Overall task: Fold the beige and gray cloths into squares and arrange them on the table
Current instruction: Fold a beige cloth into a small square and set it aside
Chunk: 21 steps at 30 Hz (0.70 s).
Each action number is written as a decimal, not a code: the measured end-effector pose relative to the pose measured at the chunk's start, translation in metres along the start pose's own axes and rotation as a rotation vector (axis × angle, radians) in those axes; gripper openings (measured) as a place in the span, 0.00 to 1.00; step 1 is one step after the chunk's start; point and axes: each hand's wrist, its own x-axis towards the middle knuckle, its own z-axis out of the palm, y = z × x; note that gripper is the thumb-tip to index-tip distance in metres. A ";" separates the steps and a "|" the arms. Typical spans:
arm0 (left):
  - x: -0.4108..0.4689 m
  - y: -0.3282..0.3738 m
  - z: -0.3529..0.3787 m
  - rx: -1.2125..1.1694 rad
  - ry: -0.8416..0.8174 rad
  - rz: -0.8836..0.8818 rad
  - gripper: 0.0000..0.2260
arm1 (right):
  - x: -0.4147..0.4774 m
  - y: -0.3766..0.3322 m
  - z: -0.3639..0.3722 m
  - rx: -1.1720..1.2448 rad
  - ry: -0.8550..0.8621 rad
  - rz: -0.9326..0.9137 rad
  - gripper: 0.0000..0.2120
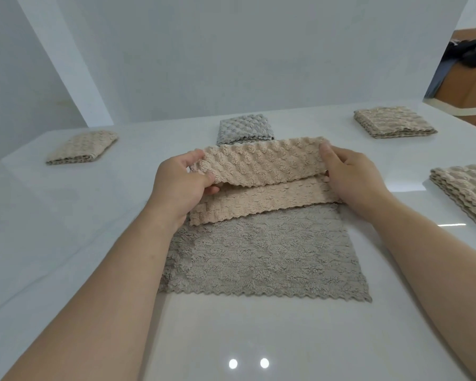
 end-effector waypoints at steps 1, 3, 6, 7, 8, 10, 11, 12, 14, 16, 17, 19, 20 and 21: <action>0.000 0.000 0.000 -0.004 -0.007 -0.004 0.29 | 0.001 0.001 0.000 0.010 -0.013 -0.009 0.22; 0.000 0.000 0.000 -0.024 -0.026 -0.005 0.31 | 0.002 0.002 0.000 0.024 -0.038 -0.025 0.20; -0.004 0.004 0.001 -0.095 -0.052 -0.029 0.32 | 0.003 0.004 0.001 0.051 -0.071 -0.048 0.23; -0.005 0.006 0.001 -0.133 -0.061 -0.047 0.32 | 0.002 0.003 0.001 0.075 -0.077 -0.052 0.24; -0.005 0.007 0.001 -0.168 -0.066 -0.064 0.32 | 0.001 0.002 0.002 0.108 -0.064 -0.052 0.23; -0.006 0.010 0.000 -0.207 -0.058 -0.087 0.32 | 0.000 -0.001 0.001 0.161 0.023 -0.047 0.20; -0.006 0.011 -0.001 -0.202 -0.049 -0.093 0.32 | -0.001 -0.004 0.000 0.171 0.079 -0.040 0.18; -0.008 0.013 -0.001 -0.184 -0.037 -0.098 0.31 | -0.001 -0.005 -0.001 0.180 0.134 -0.030 0.15; -0.011 0.015 0.000 -0.131 -0.010 -0.106 0.26 | -0.001 -0.007 -0.005 0.175 0.202 -0.001 0.12; -0.015 0.017 0.001 -0.058 0.022 -0.087 0.18 | -0.001 -0.008 -0.009 0.149 0.216 0.036 0.07; -0.015 0.017 0.000 0.001 0.049 -0.062 0.17 | -0.001 -0.008 -0.010 0.116 0.207 0.046 0.05; -0.015 0.014 -0.002 0.175 0.095 0.008 0.20 | -0.003 -0.009 -0.011 0.053 0.174 0.050 0.06; -0.015 0.012 -0.003 0.266 0.101 0.038 0.22 | -0.005 -0.009 -0.011 0.024 0.153 0.052 0.07; -0.015 0.012 -0.003 0.345 0.100 0.054 0.24 | -0.005 -0.009 -0.011 -0.008 0.132 0.055 0.08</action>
